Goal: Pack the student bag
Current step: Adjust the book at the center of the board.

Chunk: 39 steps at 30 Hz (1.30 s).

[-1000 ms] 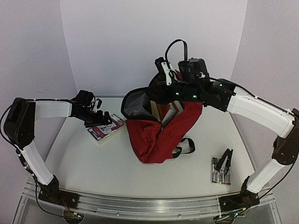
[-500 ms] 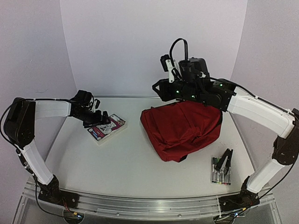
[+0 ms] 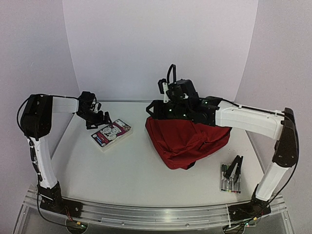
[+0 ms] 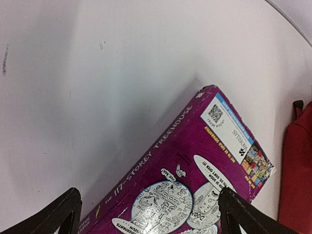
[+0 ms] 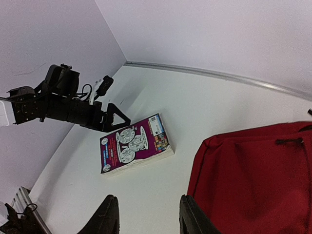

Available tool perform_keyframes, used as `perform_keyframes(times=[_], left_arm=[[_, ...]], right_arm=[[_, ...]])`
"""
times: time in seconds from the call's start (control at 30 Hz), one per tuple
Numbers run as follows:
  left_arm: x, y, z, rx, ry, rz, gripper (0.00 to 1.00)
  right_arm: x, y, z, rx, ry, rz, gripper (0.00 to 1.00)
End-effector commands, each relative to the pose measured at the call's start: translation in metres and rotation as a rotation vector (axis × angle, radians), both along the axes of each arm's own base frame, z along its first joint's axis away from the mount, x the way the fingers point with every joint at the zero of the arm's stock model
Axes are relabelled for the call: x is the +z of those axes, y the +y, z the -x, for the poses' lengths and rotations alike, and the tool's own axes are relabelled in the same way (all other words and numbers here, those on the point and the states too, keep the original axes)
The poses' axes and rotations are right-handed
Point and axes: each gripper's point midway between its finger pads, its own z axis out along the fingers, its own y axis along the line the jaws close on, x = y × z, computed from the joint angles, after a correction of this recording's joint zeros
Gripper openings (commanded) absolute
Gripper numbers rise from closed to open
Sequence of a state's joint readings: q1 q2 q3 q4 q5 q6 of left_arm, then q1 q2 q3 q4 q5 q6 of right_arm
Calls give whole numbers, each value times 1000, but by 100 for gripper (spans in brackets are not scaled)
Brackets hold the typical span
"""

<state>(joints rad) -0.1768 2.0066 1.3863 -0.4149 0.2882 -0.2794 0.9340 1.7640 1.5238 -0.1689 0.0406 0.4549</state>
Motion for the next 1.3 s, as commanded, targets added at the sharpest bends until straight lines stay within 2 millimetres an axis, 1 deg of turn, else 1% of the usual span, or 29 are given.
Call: perform_keyframes(times=[0.0,0.07,0.13,0.23,0.3,0.47,0.5,0.63,0.73,0.83,0.93,1.0,1.07,1.13,1.2,1.27], left_arm=[[-3,-13,1,-85,10,49,97],[-8,-17,5,-103,20,68,97],[-10,-22,11,-127,18,91,95],[-14,-33,25,-178,15,102,91],[-17,-43,35,-211,17,93,87],[-30,-66,66,-247,38,34,71],[-34,-70,74,-250,46,24,68],[-38,-85,106,-244,64,33,61],[-39,-97,137,-247,74,53,60],[-36,-113,166,-243,89,98,60],[-31,-121,188,-208,125,154,60],[-21,-120,195,-178,128,191,60],[-6,-117,197,-153,109,216,60],[4,-112,198,-125,97,215,64],[9,-108,198,-109,100,211,70],[13,-106,196,-96,110,215,72]], right_arm=[[-15,22,7,44,89,-127,44],[-28,24,8,44,114,-123,45],[-35,21,10,35,127,-127,46],[-43,15,11,16,132,-136,47],[-53,11,13,6,148,-130,47],[-78,9,24,13,219,-154,47],[-84,9,26,11,239,-164,47],[-99,7,37,18,299,-210,47],[-113,6,44,16,332,-223,47],[-126,8,53,29,370,-234,48],[-135,9,61,31,415,-255,49],[-139,6,65,20,437,-267,50],[-146,-2,67,-8,452,-267,50],[-152,-10,67,-50,464,-267,51],[-163,-14,67,-83,492,-264,51],[-175,-11,68,-88,531,-260,49]])
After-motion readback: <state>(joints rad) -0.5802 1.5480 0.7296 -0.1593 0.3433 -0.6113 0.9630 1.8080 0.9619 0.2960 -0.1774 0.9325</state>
